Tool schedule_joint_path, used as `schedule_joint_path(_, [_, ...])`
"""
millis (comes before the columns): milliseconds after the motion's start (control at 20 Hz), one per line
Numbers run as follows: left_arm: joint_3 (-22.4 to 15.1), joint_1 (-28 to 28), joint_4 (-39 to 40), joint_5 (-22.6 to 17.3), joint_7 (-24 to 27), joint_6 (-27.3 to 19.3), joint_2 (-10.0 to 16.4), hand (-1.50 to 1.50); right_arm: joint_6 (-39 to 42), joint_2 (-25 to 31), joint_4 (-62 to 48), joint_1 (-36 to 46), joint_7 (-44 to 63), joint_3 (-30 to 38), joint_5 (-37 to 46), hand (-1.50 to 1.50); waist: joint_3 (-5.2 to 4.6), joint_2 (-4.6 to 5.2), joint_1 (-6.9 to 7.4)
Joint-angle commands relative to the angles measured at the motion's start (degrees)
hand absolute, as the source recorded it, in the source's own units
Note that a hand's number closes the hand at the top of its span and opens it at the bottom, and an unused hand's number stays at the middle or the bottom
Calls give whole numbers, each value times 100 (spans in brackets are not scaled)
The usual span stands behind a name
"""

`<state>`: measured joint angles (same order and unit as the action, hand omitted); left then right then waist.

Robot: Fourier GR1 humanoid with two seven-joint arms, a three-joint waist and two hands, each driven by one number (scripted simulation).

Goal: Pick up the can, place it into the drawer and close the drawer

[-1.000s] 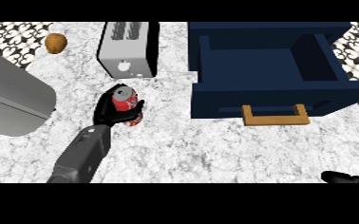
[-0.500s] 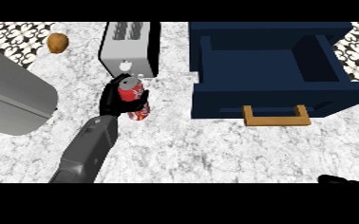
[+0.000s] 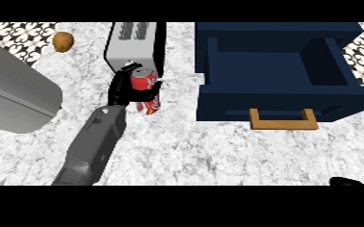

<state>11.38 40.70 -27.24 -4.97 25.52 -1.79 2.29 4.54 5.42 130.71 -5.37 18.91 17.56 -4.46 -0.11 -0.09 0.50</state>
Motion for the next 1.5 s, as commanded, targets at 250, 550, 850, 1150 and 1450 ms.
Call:
schedule_joint_path(250, [-376,1242,-940,-194,-1144,-215,-216,150,25,89,-145,92,-15,76,-6,-150,19,-54,-82])
schedule_joint_path(550, [-749,2025,-1415,-356,-2039,-952,-225,150,24,49,-223,142,-72,-2,43,-150,16,-28,-153])
schedule_joint_path(850, [-1565,2624,-1915,-714,-3090,-1699,-228,150,-40,92,-162,205,-42,159,-29,-150,14,-9,-157])
schedule_joint_path(1150, [-1784,3574,-1353,-822,-3662,-1983,-229,150,-67,273,-405,512,80,285,-128,-150,15,21,-189])
schedule_joint_path(1450, [-1688,4299,-481,-1013,-3594,-1976,-229,150,138,22,195,-212,-42,207,-273,-150,18,42,-320])
